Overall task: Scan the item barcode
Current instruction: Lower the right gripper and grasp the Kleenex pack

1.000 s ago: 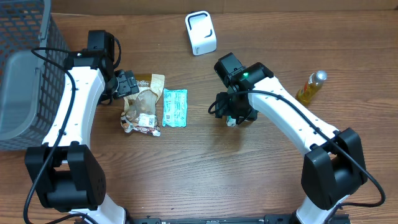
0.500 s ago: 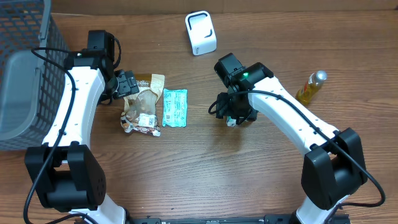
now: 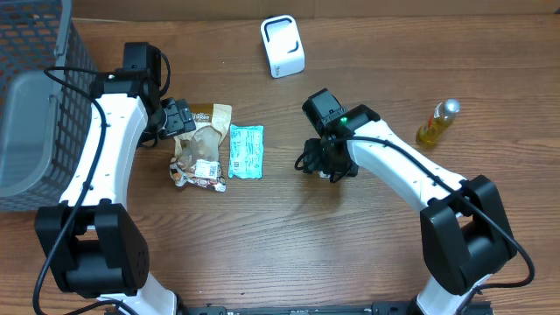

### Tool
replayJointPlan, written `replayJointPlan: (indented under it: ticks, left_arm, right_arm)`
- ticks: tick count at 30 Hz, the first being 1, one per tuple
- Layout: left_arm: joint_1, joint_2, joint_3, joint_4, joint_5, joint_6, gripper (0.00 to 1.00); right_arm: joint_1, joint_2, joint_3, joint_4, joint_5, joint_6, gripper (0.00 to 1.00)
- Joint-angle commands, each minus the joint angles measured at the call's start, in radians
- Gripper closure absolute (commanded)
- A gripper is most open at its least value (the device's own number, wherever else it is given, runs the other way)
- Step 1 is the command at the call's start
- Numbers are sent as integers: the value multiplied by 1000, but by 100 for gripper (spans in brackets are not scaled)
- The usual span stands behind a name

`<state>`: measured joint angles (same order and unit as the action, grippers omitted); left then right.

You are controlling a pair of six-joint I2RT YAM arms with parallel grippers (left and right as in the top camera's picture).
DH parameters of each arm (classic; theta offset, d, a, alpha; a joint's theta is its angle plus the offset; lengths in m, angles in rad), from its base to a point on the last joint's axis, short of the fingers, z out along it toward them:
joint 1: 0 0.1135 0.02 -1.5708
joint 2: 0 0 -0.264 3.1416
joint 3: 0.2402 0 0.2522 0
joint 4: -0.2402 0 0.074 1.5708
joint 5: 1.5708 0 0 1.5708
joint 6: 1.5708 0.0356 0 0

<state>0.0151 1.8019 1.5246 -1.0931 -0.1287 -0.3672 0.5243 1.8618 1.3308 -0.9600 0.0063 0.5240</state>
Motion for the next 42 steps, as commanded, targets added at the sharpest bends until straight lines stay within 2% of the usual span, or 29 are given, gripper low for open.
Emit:
replayJointPlan:
  ticks: [1,13,17,22,37,38,42]
  left_arm:
    - [4,10,-5,-2,-9,-7,0]
    - [4,10,-5,-2,-9,-7,0]
    - [4,10,-5,-2,-9,-7,0]
    - [4,10,-5,-2,-9,-7,0]
    - [4,10,-5,-2,-9,-7,0]
    - [4,10,-5,-2,-9,-7,0]
    - [4,10,-5,-2,-9,-7,0]
  right_arm:
    - [4,-2,-34,48,11,5,36]
    - [4,-2,-101,140,19,4,40]
    - [4,-2,-101,140,19,4,46]
    - [4,-2,-101,140,19,4,69]
    - [4,-2,-101,140,52,4,67]
    - [4,-2,-101,140,52,4,60]
    - [4,-2,-101,142,53,4,59]
